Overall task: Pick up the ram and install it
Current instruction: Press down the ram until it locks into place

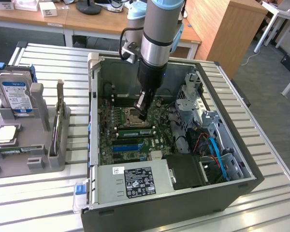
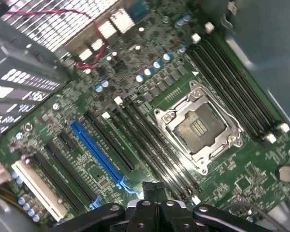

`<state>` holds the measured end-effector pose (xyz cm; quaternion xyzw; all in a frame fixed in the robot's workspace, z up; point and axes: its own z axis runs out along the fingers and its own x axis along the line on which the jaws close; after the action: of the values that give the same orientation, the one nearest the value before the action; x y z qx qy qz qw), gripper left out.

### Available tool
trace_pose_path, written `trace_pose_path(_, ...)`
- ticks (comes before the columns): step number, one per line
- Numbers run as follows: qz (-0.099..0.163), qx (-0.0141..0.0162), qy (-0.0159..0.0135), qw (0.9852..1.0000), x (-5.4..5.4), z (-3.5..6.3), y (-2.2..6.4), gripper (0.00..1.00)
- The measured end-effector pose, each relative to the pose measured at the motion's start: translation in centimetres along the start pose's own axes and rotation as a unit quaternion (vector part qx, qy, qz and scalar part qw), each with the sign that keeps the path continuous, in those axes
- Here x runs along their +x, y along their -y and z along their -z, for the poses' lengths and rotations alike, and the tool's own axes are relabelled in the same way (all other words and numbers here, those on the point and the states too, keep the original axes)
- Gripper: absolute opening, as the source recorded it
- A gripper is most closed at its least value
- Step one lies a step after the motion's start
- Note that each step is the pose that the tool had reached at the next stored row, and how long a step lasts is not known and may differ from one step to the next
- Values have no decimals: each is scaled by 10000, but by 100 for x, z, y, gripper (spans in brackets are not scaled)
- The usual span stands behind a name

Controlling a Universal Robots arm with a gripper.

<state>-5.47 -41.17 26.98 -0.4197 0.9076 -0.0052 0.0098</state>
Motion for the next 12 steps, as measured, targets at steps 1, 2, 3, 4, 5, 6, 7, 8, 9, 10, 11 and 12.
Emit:
trace_pose_path(1, -79, 1, -1, 10000, 0, 0, 0, 11)
trace_pose_path(2, -154, 2, -3, 9999, 0, 0, 0, 11)
trace_pose_path(3, -231, 3, -4, 9997, 0, 0, 0, 11)
trace_pose_path(4, -306, 4, -6, 9995, 0, 0, 0, 11)
trace_pose_path(5, -387, 5, -7, 9992, 0, 0, 0, 11)
trace_pose_path(6, -462, 6, -8, 9989, 0, 0, 0, 11)
trace_pose_path(7, -536, 7, -9, 9986, 0, 0, 0, 11)
trace_pose_path(8, -610, 8, -11, 9981, 0, 0, 0, 11)
trace_pose_path(9, -685, 10, -12, 9976, 0, 0, 0, 11)
trace_pose_path(10, -759, 10, -13, 9971, 0, 0, 0, 11)
trace_pose_path(11, -837, 11, -15, 9965, 0, 0, 0, 11)
trace_pose_path(12, -911, 13, -16, 9958, 0, 0, 0, 11)
